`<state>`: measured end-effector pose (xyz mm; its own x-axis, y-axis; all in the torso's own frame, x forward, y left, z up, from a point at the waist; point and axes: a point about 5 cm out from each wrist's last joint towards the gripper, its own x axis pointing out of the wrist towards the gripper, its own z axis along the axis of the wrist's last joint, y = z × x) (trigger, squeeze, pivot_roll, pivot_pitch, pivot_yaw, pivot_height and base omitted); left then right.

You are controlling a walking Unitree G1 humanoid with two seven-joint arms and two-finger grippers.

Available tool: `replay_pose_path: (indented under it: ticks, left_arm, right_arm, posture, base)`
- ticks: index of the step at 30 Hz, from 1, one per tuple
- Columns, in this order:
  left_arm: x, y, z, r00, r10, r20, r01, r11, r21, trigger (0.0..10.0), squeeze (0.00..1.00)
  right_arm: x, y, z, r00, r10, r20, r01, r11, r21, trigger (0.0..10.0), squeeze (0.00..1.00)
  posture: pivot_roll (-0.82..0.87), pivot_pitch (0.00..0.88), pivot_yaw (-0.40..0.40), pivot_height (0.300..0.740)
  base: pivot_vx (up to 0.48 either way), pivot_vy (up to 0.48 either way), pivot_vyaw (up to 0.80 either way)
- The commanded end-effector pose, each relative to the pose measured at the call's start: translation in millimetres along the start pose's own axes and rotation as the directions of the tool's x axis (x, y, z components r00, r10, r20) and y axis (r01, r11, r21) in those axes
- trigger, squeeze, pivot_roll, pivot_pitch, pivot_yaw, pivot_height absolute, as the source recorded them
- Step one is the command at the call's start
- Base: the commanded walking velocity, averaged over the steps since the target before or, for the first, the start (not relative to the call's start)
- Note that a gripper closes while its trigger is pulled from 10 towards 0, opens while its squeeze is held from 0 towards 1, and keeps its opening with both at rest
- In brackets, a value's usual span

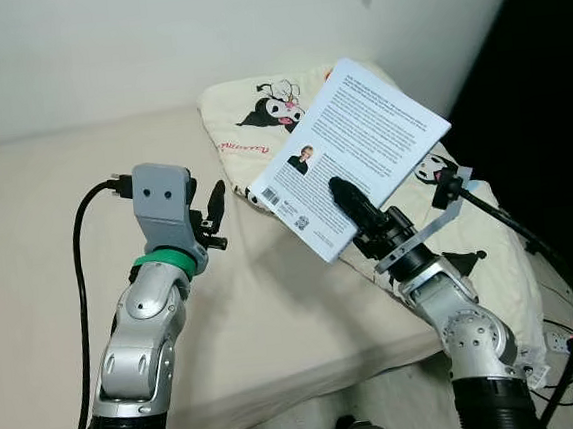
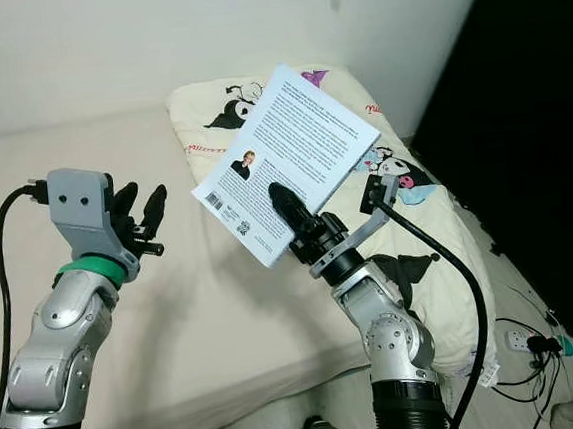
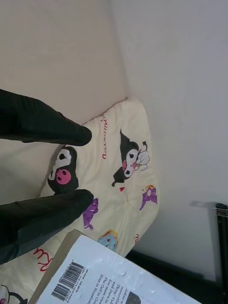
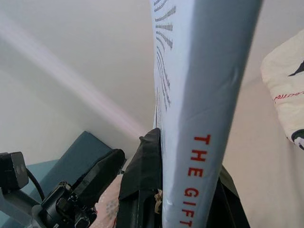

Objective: Clean up the room

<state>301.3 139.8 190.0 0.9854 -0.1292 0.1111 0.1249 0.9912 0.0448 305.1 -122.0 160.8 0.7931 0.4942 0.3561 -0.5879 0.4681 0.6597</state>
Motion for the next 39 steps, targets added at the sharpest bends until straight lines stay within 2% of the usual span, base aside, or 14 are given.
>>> replay_pose_path:
  ticks: [1, 11, 23, 39]
  left_arm:
    - [-2.6, 1.3, -3.5, 1.000, 0.013, -0.003, -0.013, 1.000, 0.003, 10.0, 0.00]
    - [-2.4, 0.4, -1.6, 1.000, 0.017, 0.009, -0.017, 1.000, 0.000, 10.0, 0.00]
    - [-1.4, 1.3, -0.5, 1.000, 0.023, 0.016, -0.023, 1.000, -0.001, 10.0, 0.00]
    - [0.6, 1.2, 0.8, 1.000, 0.020, 0.022, -0.020, 1.000, -0.001, 10.0, 0.00]
  right_arm:
    - [0.1, 2.9, 0.2, 1.000, 0.024, 0.006, -0.024, 1.000, -0.009, 10.0, 0.00]
    - [2.5, 5.0, -3.4, 0.999, 0.035, -0.024, -0.036, 0.999, -0.038, 10.0, 0.00]
    - [2.6, 5.1, -2.1, 0.999, 0.048, -0.008, -0.048, 0.999, -0.003, 10.0, 0.00]
    - [2.2, 5.3, -2.0, 0.999, 0.052, -0.004, -0.052, 0.999, 0.003, 10.0, 0.00]
  posture:
    - [-0.03, 0.078, 0.007, 0.740]
    - [-0.03, 0.079, 0.007, 0.740]
    - [-0.03, 0.078, 0.011, 0.740]
    - [-0.03, 0.077, 0.016, 0.740]
  base:
    - [0.000, 0.326, 0.00]
    - [0.000, 0.325, 0.56]
    - [0.000, 0.320, 0.00]
    - [0.000, 0.000, 0.00]
